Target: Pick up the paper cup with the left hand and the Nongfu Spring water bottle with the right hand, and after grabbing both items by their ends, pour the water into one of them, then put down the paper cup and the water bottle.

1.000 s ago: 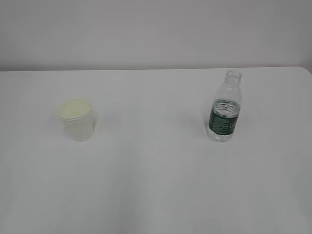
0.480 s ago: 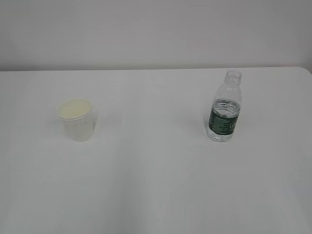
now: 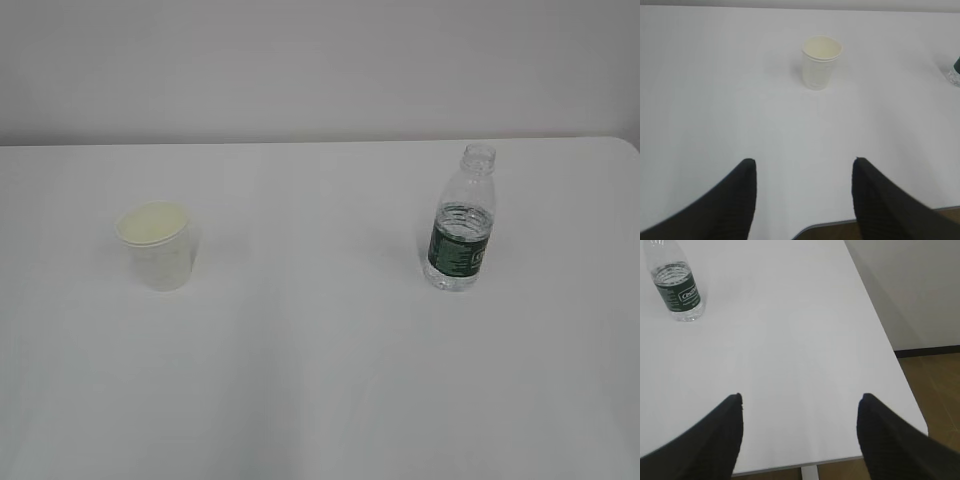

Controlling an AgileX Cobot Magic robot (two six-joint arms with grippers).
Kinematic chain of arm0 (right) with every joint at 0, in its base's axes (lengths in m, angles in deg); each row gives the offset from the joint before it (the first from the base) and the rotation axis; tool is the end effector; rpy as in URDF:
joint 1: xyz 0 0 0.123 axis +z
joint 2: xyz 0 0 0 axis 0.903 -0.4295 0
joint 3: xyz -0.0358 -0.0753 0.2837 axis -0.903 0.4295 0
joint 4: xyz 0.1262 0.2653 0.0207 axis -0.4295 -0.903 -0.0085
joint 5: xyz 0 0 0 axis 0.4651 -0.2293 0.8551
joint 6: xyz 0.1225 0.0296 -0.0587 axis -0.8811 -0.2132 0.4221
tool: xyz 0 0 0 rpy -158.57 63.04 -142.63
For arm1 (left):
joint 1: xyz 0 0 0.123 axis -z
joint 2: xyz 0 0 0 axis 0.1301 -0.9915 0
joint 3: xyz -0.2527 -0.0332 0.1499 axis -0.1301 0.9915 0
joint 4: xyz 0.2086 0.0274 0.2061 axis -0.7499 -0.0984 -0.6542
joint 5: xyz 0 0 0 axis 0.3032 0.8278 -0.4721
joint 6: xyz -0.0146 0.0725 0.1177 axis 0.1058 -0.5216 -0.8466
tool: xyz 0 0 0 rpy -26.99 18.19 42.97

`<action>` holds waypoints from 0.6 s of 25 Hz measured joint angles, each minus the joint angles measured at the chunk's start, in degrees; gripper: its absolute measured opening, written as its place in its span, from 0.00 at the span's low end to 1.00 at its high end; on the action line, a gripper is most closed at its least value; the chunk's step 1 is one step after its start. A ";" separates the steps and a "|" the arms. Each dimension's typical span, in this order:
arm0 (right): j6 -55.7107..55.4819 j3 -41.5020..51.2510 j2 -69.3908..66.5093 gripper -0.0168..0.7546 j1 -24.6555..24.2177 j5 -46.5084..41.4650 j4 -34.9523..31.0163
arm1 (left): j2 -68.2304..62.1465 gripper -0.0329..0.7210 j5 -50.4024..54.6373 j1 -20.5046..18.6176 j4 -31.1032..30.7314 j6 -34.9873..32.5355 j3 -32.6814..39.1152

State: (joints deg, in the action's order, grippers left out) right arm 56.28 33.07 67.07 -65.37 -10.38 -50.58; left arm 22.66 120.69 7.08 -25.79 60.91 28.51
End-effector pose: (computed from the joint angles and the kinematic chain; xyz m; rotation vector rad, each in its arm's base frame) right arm 0.0560 -0.0189 0.2669 0.1002 2.1093 -0.1418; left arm 0.0591 -0.0270 0.2852 0.0545 2.0362 -0.2361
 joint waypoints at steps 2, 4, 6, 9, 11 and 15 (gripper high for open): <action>0.00 0.00 0.00 0.72 0.00 0.00 0.55 | 0.00 0.61 -0.09 0.00 0.15 0.00 0.00; 0.00 0.00 0.00 0.72 0.00 0.00 0.70 | 0.00 0.61 -0.09 0.00 0.41 0.00 0.00; 0.00 0.00 0.00 0.72 0.00 0.09 0.70 | 0.00 0.61 -0.23 0.00 0.41 0.00 0.00; 0.00 -0.12 0.00 0.72 0.00 0.75 0.60 | 0.00 0.61 -1.21 0.00 0.53 0.00 -0.22; 0.00 -0.49 0.00 0.72 0.00 2.05 0.60 | -0.39 0.60 -3.04 0.00 0.53 0.00 -0.99; 0.00 -0.90 0.00 0.72 0.00 7.63 1.21 | -4.31 0.54 -6.17 0.00 0.43 -2.25 -1.62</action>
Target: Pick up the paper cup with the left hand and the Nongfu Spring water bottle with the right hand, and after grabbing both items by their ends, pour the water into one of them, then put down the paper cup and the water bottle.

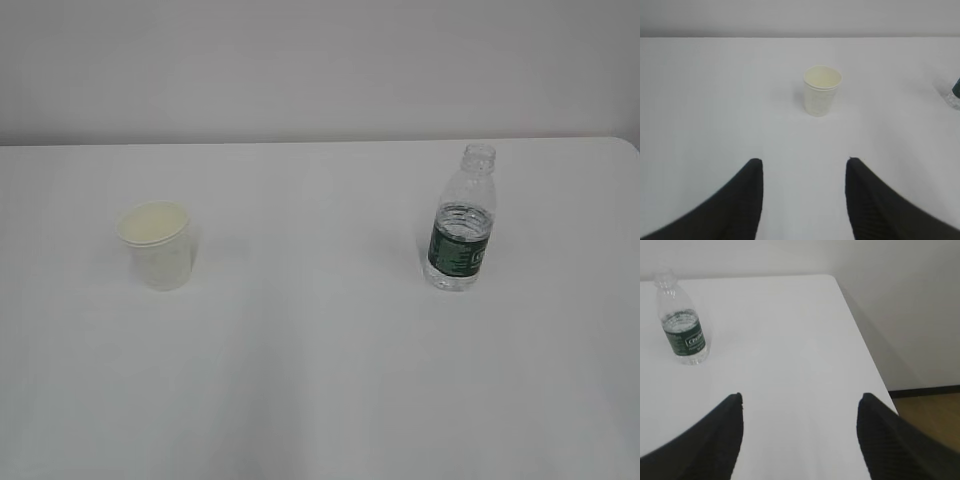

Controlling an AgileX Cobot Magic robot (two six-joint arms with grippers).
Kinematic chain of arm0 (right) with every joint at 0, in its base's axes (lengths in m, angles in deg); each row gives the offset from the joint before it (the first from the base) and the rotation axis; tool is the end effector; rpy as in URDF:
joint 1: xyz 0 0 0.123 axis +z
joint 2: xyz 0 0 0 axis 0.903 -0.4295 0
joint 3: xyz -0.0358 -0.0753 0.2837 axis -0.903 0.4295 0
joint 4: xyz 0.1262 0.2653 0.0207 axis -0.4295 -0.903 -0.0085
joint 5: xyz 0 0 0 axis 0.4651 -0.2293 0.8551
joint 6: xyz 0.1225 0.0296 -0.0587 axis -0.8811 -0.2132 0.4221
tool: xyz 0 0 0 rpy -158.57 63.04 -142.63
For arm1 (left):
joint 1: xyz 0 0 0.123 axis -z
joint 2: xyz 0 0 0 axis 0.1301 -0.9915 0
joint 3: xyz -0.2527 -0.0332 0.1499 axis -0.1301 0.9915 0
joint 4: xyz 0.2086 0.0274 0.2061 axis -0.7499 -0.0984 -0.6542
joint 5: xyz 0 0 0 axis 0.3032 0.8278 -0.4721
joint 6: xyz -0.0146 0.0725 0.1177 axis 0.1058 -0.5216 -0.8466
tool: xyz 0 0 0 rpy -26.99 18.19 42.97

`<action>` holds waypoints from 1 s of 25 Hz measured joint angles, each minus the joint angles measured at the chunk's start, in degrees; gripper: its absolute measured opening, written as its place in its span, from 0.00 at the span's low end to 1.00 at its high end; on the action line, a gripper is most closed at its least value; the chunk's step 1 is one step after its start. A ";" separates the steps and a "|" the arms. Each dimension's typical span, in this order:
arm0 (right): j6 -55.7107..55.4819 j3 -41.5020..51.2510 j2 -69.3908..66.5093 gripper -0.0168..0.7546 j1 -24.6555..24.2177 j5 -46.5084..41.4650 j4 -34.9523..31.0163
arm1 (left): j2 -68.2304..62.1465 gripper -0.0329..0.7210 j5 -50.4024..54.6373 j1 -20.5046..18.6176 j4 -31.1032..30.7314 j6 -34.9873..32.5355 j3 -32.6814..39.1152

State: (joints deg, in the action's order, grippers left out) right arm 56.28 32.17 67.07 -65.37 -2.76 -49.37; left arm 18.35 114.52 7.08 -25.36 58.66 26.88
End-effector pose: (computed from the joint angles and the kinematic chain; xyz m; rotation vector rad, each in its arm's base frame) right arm 0.0623 -0.0202 0.2892 0.0847 1.9602 -0.1596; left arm 0.0751 -0.0260 0.3038 0.0714 1.9729 -0.2158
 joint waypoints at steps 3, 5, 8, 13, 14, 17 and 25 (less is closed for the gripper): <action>0.00 -0.09 -2.30 0.72 0.00 4.70 -0.11 | -4.25 0.54 -3.78 0.00 -0.23 -1.08 0.00; -0.41 -0.09 -4.71 0.72 0.00 8.86 -0.23 | -7.26 0.53 -8.31 0.00 -1.01 -1.18 0.00; -2.54 -0.09 -9.71 0.72 0.00 14.96 -0.36 | -12.14 0.53 -16.85 0.00 -1.75 -1.32 0.00; -3.23 -1.07 -18.62 0.72 0.00 24.89 -0.36 | -17.10 0.53 -28.49 0.08 -5.19 -1.32 0.00; -3.23 -1.41 -20.05 0.72 0.00 26.64 -0.36 | -17.76 0.53 -30.30 0.08 -5.75 -1.32 0.00; -3.23 -2.13 -24.95 0.72 0.00 34.24 -0.45 | -20.28 0.53 -36.18 0.08 -6.31 -1.34 0.72; -3.31 -2.35 -32.70 0.72 0.00 50.52 2.00 | -27.64 0.53 -46.71 0.43 -4.35 -1.34 2.93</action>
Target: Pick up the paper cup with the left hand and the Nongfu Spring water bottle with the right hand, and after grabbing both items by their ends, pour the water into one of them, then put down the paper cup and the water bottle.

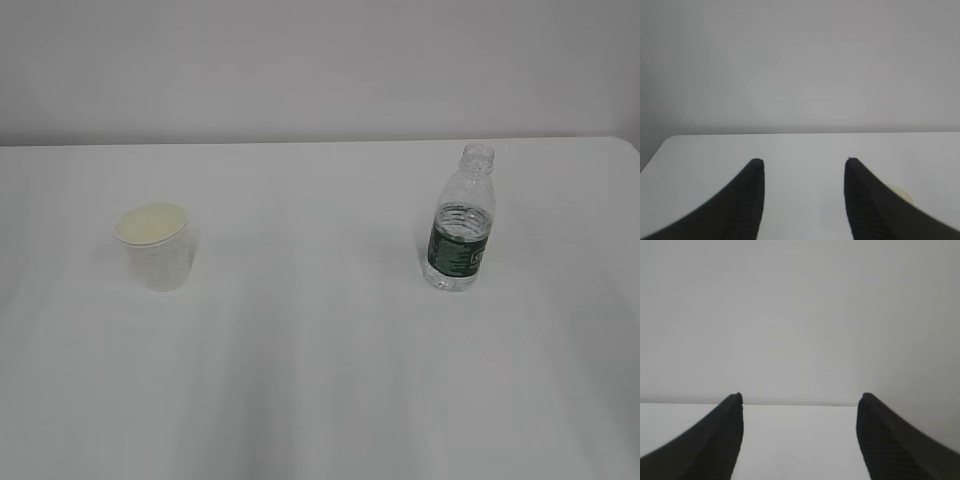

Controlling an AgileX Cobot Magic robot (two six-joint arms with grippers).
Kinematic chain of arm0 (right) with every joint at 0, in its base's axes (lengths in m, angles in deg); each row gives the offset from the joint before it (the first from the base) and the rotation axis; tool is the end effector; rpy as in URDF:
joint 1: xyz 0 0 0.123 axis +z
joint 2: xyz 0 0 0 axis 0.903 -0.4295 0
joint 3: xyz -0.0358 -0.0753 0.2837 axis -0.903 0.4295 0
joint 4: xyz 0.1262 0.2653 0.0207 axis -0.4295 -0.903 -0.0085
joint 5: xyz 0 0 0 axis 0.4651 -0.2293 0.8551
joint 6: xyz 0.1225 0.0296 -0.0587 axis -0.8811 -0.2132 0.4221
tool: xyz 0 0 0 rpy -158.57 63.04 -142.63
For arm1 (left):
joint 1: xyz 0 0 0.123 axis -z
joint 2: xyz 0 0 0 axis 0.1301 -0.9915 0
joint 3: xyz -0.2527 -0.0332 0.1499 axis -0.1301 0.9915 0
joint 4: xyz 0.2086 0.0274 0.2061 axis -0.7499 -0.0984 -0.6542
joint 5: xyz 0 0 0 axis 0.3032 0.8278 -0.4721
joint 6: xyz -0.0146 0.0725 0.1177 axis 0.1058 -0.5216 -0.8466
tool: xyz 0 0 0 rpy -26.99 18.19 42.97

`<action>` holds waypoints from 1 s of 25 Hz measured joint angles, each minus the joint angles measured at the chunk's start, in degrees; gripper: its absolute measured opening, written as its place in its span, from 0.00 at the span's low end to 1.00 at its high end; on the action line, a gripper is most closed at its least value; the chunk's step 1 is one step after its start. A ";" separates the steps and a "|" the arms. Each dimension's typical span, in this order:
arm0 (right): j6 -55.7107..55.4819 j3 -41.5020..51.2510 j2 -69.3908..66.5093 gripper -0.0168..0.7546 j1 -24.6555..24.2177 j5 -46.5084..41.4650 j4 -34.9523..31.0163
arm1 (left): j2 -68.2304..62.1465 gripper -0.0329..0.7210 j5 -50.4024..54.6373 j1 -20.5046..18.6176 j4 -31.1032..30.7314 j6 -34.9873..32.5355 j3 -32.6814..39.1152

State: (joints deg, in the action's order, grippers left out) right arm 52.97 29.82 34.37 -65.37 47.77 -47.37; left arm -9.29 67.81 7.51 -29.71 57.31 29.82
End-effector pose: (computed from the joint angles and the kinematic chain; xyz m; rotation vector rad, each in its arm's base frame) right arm 0.2010 -0.0065 0.3480 -0.0275 1.6144 -0.0889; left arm 0.2036 -0.0037 0.3206 -0.0206 1.7049 -0.0573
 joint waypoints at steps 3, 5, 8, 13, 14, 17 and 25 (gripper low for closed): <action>0.00 0.00 -2.08 0.72 0.00 2.27 0.37 | -1.94 0.57 -1.15 0.13 -0.44 0.00 0.04; 0.00 0.00 -3.33 0.72 0.00 4.52 0.39 | -3.00 0.62 -1.95 0.13 -1.80 0.00 0.13; 0.00 0.00 -4.76 0.72 0.00 8.49 0.47 | -5.13 0.70 -5.40 0.13 -2.74 0.00 0.13; 0.00 0.00 -6.24 0.72 0.00 13.09 0.61 | -9.03 0.73 -11.19 0.13 -3.12 0.00 0.13; 0.00 0.00 -6.57 0.72 0.00 13.39 0.61 | -9.87 0.73 -12.53 0.13 -3.12 0.00 0.13; 0.00 0.00 -7.87 0.72 0.00 14.41 0.61 | -12.09 0.73 -16.61 0.13 -3.12 0.00 0.13; -0.75 0.00 -13.07 0.72 0.00 16.64 0.61 | -18.66 0.73 -19.53 7.61 -0.33 0.00 0.13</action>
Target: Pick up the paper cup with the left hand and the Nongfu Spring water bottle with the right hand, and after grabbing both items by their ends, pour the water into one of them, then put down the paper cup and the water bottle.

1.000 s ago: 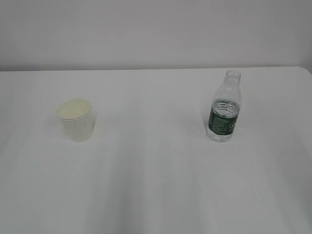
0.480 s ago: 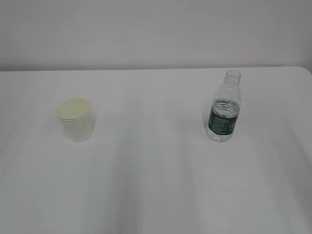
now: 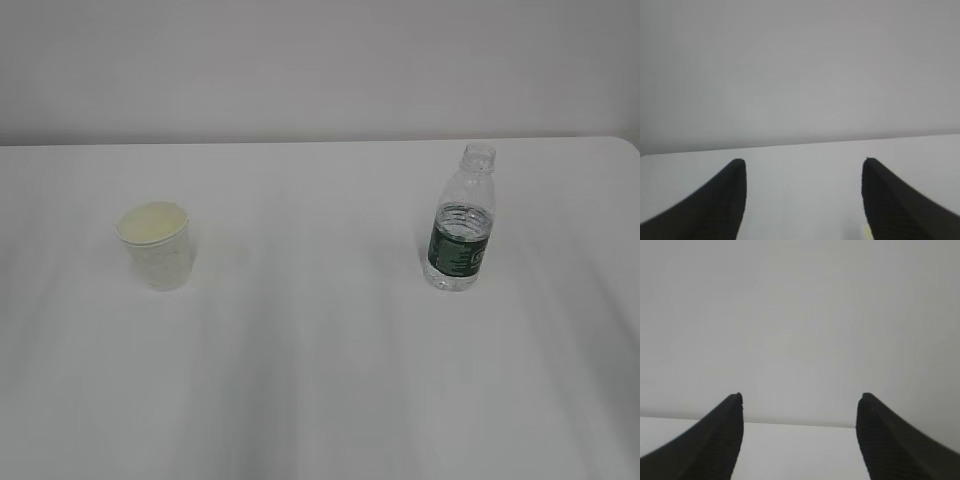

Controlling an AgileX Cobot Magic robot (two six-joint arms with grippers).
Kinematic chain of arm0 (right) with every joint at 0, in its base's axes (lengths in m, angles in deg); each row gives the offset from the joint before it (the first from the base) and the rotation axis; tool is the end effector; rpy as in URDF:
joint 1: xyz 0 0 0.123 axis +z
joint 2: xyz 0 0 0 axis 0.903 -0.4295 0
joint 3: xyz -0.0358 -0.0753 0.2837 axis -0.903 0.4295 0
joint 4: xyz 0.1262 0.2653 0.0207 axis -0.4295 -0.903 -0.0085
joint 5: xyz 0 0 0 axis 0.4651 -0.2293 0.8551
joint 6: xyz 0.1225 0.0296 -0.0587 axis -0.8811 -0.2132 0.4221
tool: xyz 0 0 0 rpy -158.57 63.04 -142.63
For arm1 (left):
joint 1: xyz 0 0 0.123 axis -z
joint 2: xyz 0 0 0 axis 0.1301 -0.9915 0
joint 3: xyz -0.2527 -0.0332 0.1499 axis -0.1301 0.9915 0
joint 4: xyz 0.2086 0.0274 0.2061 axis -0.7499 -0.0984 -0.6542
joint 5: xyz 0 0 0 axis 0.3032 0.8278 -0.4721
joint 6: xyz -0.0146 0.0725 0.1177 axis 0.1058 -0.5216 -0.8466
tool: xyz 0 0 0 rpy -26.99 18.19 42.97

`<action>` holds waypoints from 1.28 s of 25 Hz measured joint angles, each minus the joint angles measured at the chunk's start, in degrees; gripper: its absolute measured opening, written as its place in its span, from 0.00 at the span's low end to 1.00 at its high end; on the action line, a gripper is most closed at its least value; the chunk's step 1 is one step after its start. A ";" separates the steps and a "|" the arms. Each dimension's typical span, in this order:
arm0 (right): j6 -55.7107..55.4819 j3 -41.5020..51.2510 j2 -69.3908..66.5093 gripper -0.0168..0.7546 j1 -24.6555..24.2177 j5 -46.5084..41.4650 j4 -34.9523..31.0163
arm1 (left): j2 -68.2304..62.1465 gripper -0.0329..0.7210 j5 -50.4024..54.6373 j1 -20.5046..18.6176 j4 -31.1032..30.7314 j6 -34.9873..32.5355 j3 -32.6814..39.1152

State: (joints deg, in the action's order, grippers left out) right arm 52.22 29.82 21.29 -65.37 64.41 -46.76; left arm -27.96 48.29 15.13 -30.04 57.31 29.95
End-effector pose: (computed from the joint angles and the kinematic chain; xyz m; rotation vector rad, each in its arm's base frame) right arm 0.2519 0.0009 0.3357 -0.0693 1.5564 -0.0412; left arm 0.2675 -0.0323 0.2887 0.0589 1.6962 -0.1087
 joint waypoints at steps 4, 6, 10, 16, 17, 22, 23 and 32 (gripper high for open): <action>-3.53 0.00 -2.84 0.72 0.00 3.54 0.00 | -5.73 0.73 -3.93 4.83 3.28 0.00 0.00; -4.34 0.00 -4.21 0.72 0.00 4.14 0.00 | -8.69 0.72 -7.43 6.10 3.39 0.00 0.00; -5.06 0.00 -7.16 0.72 0.00 4.13 0.00 | -14.35 0.70 -12.18 6.68 3.39 0.00 0.00; -5.85 1.46 -11.19 0.72 0.00 6.64 0.78 | -18.11 0.67 -17.83 6.68 3.39 0.00 0.00; -6.19 2.18 -11.97 0.72 0.00 7.73 1.22 | -18.53 0.67 -18.53 6.68 3.39 0.00 0.00; -9.30 6.34 -15.97 0.72 0.00 14.70 5.24 | -22.10 0.67 -22.27 6.68 3.18 0.00 0.00; -9.57 6.86 -16.40 0.72 0.00 15.84 6.10 | -22.73 0.67 -23.21 6.68 2.92 0.00 0.00; -10.53 9.78 -18.25 0.72 0.00 19.68 16.15 | -26.17 0.67 -28.59 6.68 -5.92 6.09 0.93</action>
State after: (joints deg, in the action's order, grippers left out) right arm 41.69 39.60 3.05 -65.37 84.09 -30.60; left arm -54.13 19.69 21.81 -35.96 63.40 30.87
